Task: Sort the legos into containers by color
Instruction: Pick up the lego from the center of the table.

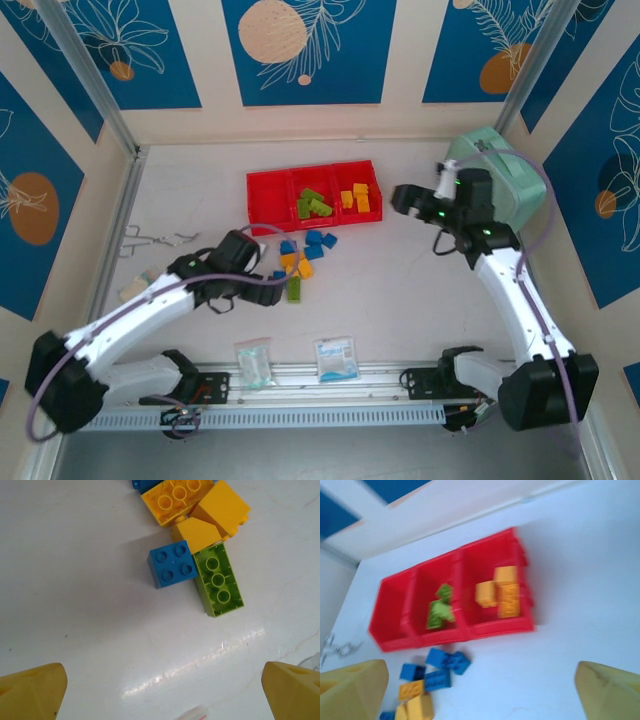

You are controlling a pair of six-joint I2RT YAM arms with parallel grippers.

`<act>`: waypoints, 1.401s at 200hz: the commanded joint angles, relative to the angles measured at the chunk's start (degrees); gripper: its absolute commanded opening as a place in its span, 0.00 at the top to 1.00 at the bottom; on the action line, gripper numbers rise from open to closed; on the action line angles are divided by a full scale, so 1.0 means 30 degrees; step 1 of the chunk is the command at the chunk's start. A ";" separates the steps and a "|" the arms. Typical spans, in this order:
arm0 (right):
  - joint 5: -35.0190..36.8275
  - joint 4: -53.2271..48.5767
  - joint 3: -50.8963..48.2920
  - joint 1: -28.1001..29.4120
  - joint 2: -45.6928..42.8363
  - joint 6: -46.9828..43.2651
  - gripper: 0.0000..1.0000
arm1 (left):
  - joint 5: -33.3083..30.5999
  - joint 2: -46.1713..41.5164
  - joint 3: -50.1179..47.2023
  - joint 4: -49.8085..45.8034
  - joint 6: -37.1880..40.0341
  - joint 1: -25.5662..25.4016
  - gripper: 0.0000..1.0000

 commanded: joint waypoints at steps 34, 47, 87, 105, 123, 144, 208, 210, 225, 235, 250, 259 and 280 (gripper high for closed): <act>-0.1694 -0.1735 -0.1088 0.0116 -0.0687 0.0124 0.06 | -0.0191 0.6030 0.3784 -0.0301 -0.0354 -0.0359 0.09; -0.0806 -0.2152 -0.0893 0.1159 -0.0454 -0.0321 0.07 | -0.0252 0.6751 0.4016 -0.0045 -0.0458 -0.0307 0.10; 0.1043 -0.2926 -0.0307 0.3137 0.0113 -0.1319 0.07 | -0.0272 0.8277 0.4161 0.0671 -0.0740 -0.0012 0.20; 0.1132 -0.2930 -0.0314 0.3168 0.0180 -0.1340 0.08 | -0.0218 0.8708 0.4016 0.1045 -0.0891 0.0317 0.24; 0.1031 -0.2994 -0.0286 0.3186 0.0340 -0.1321 0.08 | 0.0048 0.9235 0.4094 0.1134 -0.0925 0.0757 0.31; 0.1022 -0.3129 -0.0243 0.3237 0.0477 -0.1344 0.08 | 0.0238 0.9597 0.3948 0.1449 -0.0904 0.1153 0.37; 0.1593 -0.3396 -0.0258 0.3510 0.0641 -0.1497 0.08 | 0.0315 0.9804 0.3732 0.2590 -0.0575 0.1693 0.46; 0.1607 -0.3395 -0.0258 0.3532 0.0656 -0.1512 0.08 | 0.0303 0.9757 0.3719 0.2630 -0.0554 0.1706 0.47; 0.1660 -0.3425 -0.0257 0.3540 0.0696 -0.1526 0.08 | 0.0323 0.9630 0.3510 0.3021 -0.0357 0.1697 0.48; 0.1703 -0.3417 -0.0258 0.3568 0.0742 -0.1555 0.08 | 0.0440 0.9611 0.3369 0.3222 -0.0177 0.1720 0.50; 0.1948 -0.3532 -0.0200 0.3577 0.0871 -0.1532 0.08 | 0.0258 0.9578 0.3248 0.3364 -0.0122 0.1727 0.55; 0.2243 -0.3718 -0.0119 0.3582 0.1020 -0.1523 0.08 | 0.0197 0.9549 0.3148 0.3483 -0.0137 0.1723 0.57; 0.2539 -0.4092 0.0079 0.3568 0.1271 -0.1531 0.08 | 0.0037 0.9412 0.2849 0.3768 -0.0326 0.1724 0.60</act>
